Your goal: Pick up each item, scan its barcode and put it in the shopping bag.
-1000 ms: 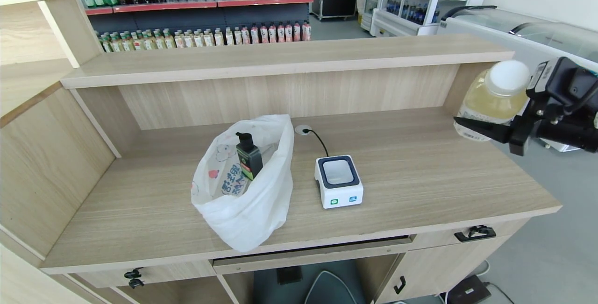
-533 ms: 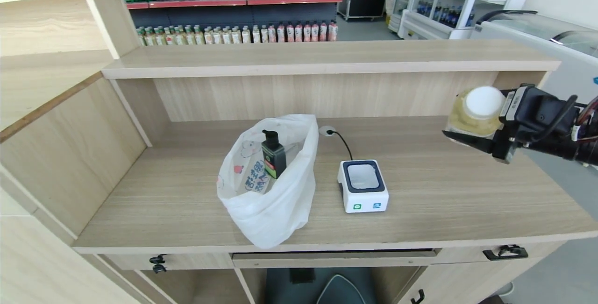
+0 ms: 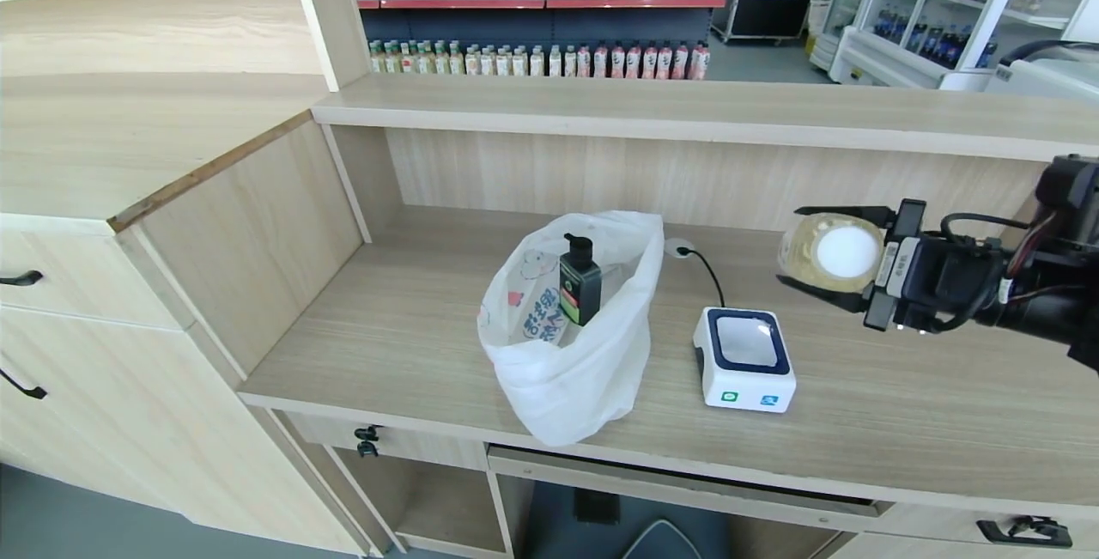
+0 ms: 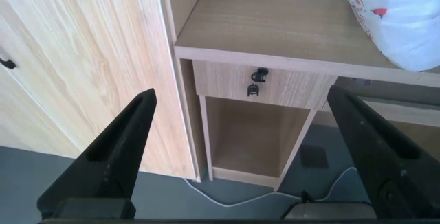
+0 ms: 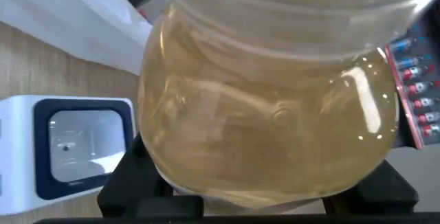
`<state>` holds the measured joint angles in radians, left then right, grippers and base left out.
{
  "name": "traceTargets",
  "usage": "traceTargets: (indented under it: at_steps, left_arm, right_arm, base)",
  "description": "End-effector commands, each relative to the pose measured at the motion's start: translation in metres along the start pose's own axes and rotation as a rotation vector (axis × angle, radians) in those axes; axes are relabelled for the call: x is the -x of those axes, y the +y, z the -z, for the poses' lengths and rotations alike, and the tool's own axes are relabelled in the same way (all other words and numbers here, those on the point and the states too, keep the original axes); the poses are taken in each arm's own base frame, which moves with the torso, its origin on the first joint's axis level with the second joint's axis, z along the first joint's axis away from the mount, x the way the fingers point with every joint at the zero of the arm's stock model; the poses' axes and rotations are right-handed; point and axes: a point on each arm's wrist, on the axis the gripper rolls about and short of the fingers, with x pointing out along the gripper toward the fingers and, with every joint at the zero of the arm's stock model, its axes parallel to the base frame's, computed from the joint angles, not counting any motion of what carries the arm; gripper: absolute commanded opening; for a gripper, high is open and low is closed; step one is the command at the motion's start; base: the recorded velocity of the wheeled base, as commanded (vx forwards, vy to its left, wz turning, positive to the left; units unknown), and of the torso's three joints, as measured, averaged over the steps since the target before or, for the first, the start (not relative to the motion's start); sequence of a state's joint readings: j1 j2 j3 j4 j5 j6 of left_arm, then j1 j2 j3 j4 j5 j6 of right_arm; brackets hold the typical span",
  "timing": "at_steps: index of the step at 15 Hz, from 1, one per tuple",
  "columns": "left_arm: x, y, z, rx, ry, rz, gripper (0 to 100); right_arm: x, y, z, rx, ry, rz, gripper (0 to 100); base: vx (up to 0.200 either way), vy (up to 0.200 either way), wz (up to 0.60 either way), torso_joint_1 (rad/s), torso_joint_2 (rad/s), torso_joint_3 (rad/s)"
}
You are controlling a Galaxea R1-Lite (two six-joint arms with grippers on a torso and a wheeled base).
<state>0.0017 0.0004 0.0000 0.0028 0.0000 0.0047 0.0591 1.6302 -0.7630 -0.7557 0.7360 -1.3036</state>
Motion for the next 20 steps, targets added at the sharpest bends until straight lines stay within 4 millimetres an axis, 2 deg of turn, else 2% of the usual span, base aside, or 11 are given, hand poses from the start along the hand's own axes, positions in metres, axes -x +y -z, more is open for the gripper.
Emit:
traceTargets:
  at_steps: [1,8,13,20]
  left_arm:
    - [0.000,0.000,0.000,0.000,0.000,0.000,100]
    - [0.000,0.000,0.000,0.000,0.000,0.000,100]
    - [0.000,0.000,0.000,0.000,0.000,0.000,100]
    - [0.000,0.000,0.000,0.000,0.000,0.000,100]
  right_arm:
    - [-0.008,0.017,0.007,-0.017,-0.010,-0.038,0]
    - [-0.009,0.038,0.015,-0.033,-0.003,-0.095,0]
    - [-0.025,0.052,0.031,-0.001,-0.044,-0.085,0]
    - [-0.032,0.063,0.040,0.008,-0.052,-0.101,0]
  base:
    - [0.000,0.000,0.00,0.000,0.00,0.000]
    - [0.000,0.000,0.00,0.000,0.00,0.000]
    - [0.000,0.000,0.00,0.000,0.00,0.000]
    - [0.000,0.000,0.00,0.000,0.00,0.000]
